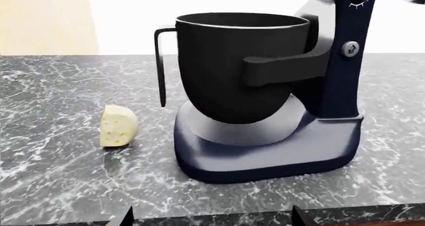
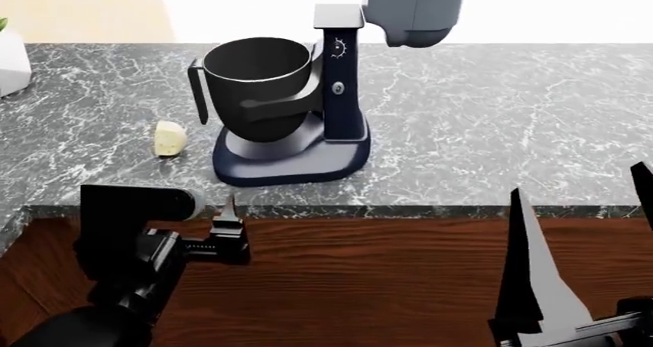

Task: Place the cheese in the stand mixer bowl.

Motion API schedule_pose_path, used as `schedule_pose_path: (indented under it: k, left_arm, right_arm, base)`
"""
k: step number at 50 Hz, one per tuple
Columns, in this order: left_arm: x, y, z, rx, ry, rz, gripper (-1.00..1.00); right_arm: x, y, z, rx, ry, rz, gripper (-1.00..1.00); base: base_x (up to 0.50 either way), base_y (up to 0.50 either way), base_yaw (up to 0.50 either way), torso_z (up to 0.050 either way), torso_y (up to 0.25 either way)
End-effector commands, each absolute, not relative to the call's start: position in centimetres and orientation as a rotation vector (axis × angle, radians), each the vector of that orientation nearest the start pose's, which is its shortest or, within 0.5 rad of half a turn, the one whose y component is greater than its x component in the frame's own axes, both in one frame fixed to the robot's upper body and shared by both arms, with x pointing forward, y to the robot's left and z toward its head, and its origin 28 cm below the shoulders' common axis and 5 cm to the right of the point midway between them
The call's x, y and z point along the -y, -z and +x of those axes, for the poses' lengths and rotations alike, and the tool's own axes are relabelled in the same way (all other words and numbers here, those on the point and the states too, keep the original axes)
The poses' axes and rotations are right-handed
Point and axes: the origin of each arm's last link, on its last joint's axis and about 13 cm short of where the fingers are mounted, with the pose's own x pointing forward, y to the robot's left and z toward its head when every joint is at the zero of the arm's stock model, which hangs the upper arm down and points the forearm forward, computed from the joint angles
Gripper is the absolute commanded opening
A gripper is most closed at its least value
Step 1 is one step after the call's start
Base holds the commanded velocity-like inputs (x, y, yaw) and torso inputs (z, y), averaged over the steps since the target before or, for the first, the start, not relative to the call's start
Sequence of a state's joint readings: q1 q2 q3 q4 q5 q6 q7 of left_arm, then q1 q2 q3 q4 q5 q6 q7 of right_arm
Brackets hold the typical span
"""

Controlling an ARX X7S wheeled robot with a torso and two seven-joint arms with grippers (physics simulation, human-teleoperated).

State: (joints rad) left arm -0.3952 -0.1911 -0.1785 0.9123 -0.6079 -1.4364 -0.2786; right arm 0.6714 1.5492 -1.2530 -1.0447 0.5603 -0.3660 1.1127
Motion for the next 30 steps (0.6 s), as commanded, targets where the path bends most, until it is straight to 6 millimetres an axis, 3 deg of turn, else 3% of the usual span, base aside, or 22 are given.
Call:
schedule_pose_path:
  k: [1,4,5,6,9,10,12,17,19,24,30]
  left_arm:
    - [-22.6,-18.3,19.1,-0.112,0.058,-0.005,1.0]
    - [-23.1,-19.3,18.4,-0.102,0.012,-0.022,1.0]
    - [-24.3,-20.0,18.9,-0.11,-0.065,-0.026,1.0]
    - [-25.0,-21.4,20.0,-0.074,-0.078,-0.006,1.0]
    - [-22.9,-25.8,18.8,0.044,-0.035,0.011,1.0]
    - [-23.0,-27.9,17.7,0.076,-0.075,0.034,1.0]
    - [-23.0,-30.0,15.8,-0.056,-0.121,0.085,1.0]
    - [-24.5,-36.9,13.4,-0.557,0.043,0.15,1.0]
    - [-25.3,-38.8,13.3,-0.53,-0.058,0.163,1.0]
    - [-26.2,-40.7,13.6,-0.541,-0.114,0.186,1.0]
    - [-27.1,-41.2,14.3,-0.504,-0.174,0.165,1.0]
  right_arm:
    - [14.7,-21.6,9.8,0.455,-0.156,-0.112,1.0]
    - [14.7,-21.7,9.9,0.445,-0.156,-0.108,1.0]
    - [14.7,-21.8,10.0,0.437,-0.142,-0.102,1.0]
    - [14.7,-21.8,10.0,0.429,-0.153,-0.103,1.0]
    - [14.7,-22.1,10.3,0.422,-0.124,-0.094,1.0]
    - [14.7,-22.2,10.4,0.423,-0.126,-0.094,1.0]
    - [14.7,-22.2,10.3,0.424,-0.128,-0.094,1.0]
    - [14.7,-22.0,10.2,0.422,-0.134,-0.1,1.0]
    - [14.7,-22.0,10.2,0.422,-0.135,-0.099,1.0]
    - [14.8,-22.0,10.2,0.423,-0.136,-0.105,1.0]
    - [14.7,-21.9,10.2,0.416,-0.137,-0.098,1.0]
  base:
    - [0.0,0.0,0.0,0.0,0.0]
    - [0.0,0.0,0.0,0.0,0.0]
    - [0.0,0.0,0.0,0.0,0.0]
    - [0.0,0.0,0.0,0.0,0.0]
    - [0.0,0.0,0.0,0.0,0.0]
    - [0.0,0.0,0.0,0.0,0.0]
    - [0.0,0.0,0.0,0.0,0.0]
    - [0.0,0.0,0.0,0.0,0.0]
    - [0.0,0.0,0.0,0.0,0.0]
    - [0.0,0.0,0.0,0.0,0.0]
    - [0.0,0.0,0.0,0.0,0.0]
